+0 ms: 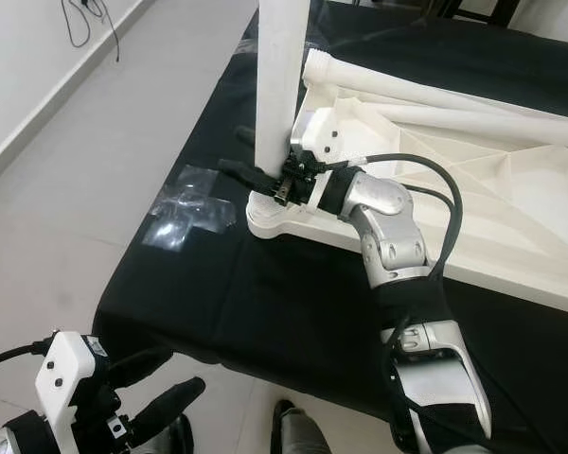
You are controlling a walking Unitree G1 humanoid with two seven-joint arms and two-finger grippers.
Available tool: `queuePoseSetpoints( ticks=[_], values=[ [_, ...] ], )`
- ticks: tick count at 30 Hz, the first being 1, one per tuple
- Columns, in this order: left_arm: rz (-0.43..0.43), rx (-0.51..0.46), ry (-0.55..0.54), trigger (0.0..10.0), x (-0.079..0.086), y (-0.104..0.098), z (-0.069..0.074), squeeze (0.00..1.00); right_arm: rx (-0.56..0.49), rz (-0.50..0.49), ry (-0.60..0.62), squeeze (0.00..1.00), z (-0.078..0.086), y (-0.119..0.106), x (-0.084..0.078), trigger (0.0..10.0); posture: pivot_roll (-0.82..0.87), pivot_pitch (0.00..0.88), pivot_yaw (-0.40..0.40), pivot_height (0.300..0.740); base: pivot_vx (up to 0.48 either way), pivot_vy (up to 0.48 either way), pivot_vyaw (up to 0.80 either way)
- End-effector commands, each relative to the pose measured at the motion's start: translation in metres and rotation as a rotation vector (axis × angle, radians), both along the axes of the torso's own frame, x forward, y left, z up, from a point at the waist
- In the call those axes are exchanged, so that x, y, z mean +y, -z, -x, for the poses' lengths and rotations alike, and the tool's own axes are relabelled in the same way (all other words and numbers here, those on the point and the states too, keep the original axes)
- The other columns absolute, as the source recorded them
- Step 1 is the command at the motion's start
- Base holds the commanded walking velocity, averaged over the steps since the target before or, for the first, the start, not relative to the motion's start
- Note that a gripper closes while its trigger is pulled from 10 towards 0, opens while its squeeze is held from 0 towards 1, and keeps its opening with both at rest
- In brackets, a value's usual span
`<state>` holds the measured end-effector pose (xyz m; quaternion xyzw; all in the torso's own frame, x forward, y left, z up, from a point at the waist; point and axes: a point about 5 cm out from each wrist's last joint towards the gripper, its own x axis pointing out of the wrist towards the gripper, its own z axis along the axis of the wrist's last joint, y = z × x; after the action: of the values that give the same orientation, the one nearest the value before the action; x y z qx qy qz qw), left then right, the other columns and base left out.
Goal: Building children table
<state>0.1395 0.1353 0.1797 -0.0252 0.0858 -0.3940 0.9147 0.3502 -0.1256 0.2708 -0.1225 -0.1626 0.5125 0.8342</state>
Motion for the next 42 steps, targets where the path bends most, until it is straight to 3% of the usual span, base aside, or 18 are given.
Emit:
queuePoseSetpoints(
  ticks=[1, 11, 17, 32, 38, 41, 42],
  values=[
    [-0.011, 0.017, 0.009, 10.0, 0.0, 0.002, 0.003, 0.0, 0.322, 0.149, 0.059, 0.0, -0.002, 0.073, -0.003, 10.0, 0.08, 0.354, -0.039, 0.74, 0.0, 0.0, 0.0],
    [-0.011, 0.018, 0.009, 10.0, 0.0, 0.003, 0.003, 0.0, 0.401, 0.197, 0.108, 0.0, -0.006, 0.08, -0.004, 10.0, 0.08, 0.354, -0.039, 0.74, 0.0, 0.0, 0.0],
    [-0.008, 0.019, 0.01, 10.0, -0.001, 0.003, 0.004, 0.0, 0.501, 0.244, 0.179, 0.0, -0.009, 0.091, -0.005, 10.0, 0.08, 0.352, -0.045, 0.74, 0.0, 0.0, 0.0],
    [-0.005, 0.022, 0.012, 10.0, -0.002, 0.002, 0.006, 0.0, 0.593, 0.212, 0.267, 0.0, -0.012, 0.101, -0.009, 10.0, 0.08, 0.352, -0.044, 0.74, 0.0, 0.0, 0.0],
    [-0.007, 0.024, 0.013, 10.0, -0.002, 0.002, 0.005, 0.0, 0.595, 0.114, 0.42, 0.0, -0.014, 0.103, -0.016, 10.0, 0.07, 0.355, -0.048, 0.74, 0.0, 0.0, 0.0],
    [-0.006, 0.025, 0.01, 10.0, -0.001, 0.003, 0.005, 0.0, 0.558, -0.033, 0.661, 0.0, 0.006, 0.107, -0.011, 10.0, 0.07, 0.353, -0.057, 0.74, 0.0, 0.0, 0.0],
    [-0.008, 0.025, 0.007, 10.0, -0.001, 0.003, 0.005, 0.0, 0.523, -0.143, 0.782, 0.0, 0.02, 0.105, -0.002, 10.0, 0.06, 0.351, -0.059, 0.74, 0.0, 0.0, 0.0]
  ],
)
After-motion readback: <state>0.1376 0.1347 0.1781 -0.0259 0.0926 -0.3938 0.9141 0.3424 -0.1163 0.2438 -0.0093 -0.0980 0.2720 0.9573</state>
